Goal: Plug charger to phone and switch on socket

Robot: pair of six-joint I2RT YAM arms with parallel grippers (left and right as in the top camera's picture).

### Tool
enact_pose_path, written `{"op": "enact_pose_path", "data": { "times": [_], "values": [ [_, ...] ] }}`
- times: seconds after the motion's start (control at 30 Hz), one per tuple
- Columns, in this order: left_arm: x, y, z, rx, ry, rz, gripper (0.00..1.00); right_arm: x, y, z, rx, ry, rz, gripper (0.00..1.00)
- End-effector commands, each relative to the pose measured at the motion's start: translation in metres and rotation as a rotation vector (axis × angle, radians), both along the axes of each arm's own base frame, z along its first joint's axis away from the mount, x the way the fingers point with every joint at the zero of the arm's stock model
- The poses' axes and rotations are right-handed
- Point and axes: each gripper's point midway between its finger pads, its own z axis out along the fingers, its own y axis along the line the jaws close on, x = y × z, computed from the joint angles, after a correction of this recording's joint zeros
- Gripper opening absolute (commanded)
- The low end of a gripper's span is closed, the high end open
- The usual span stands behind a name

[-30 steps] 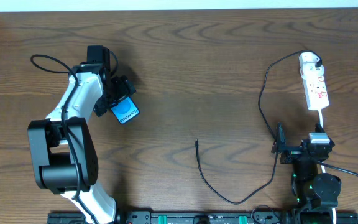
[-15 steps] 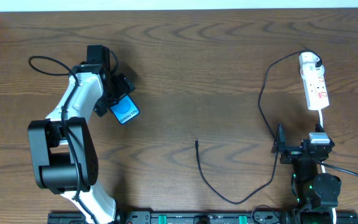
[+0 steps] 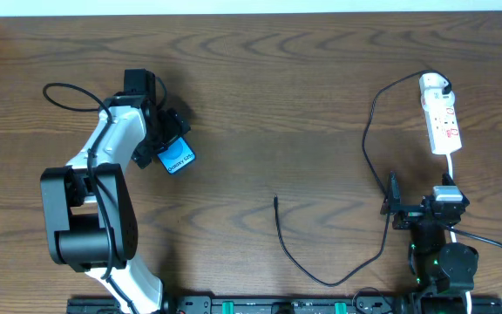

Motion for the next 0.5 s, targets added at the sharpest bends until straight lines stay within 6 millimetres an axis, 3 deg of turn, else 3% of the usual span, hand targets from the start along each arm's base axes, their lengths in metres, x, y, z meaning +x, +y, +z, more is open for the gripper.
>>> {"op": "enact_pose_path", "data": {
  "times": [0.0, 0.2, 0.47],
  "values": [
    [-0.004, 0.004, -0.011, 0.014, 0.032, 0.011, 0.98, 0.000, 0.000, 0.000, -0.014, -0.001, 0.000, 0.99],
    [-0.008, 0.004, -0.024, 0.014, 0.068, 0.003, 0.98, 0.000, 0.000, 0.000, -0.014, -0.001, 0.000, 0.99],
    [-0.008, 0.004, -0.024, 0.016, 0.069, -0.008, 0.98, 0.000, 0.000, 0.000, -0.014, -0.001, 0.000, 0.99]
  ]
}}
